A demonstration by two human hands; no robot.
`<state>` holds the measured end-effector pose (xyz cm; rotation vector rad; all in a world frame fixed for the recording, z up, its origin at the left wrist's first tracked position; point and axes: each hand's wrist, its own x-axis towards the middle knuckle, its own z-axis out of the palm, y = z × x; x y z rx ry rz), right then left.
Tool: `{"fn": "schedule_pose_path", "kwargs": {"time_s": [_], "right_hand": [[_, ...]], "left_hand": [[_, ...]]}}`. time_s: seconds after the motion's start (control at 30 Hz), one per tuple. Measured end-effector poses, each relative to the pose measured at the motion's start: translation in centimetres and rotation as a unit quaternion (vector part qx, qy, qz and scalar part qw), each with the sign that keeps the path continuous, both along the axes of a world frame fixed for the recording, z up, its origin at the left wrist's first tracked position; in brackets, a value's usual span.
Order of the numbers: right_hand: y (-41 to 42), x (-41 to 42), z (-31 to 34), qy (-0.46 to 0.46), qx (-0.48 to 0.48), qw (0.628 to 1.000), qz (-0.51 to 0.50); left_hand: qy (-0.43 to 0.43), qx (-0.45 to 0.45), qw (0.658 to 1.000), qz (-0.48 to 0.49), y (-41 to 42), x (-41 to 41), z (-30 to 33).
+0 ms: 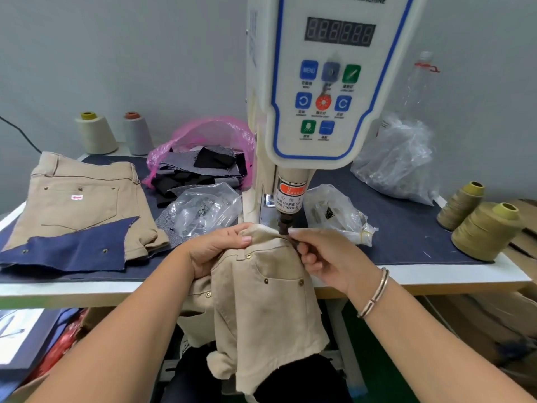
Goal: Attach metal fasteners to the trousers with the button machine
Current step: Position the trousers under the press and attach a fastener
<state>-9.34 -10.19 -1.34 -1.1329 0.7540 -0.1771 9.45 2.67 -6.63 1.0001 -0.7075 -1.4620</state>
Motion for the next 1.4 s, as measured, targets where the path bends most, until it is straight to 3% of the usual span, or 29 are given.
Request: {"fn": "schedule_pose_path", "kwargs": {"time_s": [0.17,0.43,0.63,1.03,1.37,1.4], "right_hand": [[-0.5,-0.8,0.0,0.011,-0.026,0.999,-0.036],[1.8,0.3,-0.7,-0.037,0.185,0.981,-0.038],[2.5,0.8,-0.5,-0.092,0.29,0.95,-0.067],[3.5,0.1,0.2,-0.154,0.392,0.901,-0.103],[7.1,0.0,1.9,-0.211,0.436,0.861,-0.156],[8.3,0.1,1.9,-0.216,0.421,0.869,-0.143]], "left_hand": [[0.016,-0.028,0.998,-0.048,0.4,-0.2,-0.2],[0.21,-0.06,0.969,-0.116,1.8,1.0,-0.2],[0.081,0.002,0.997,-0.018,2.1,0.9,-0.4],[0.047,0.034,0.998,0.009,1.6,0.1,0.0],[0.039,0.055,0.997,0.033,1.5,-0.4,0.2],[0.04,0.062,0.997,0.038,1.4,-0.2,0.1]]}}
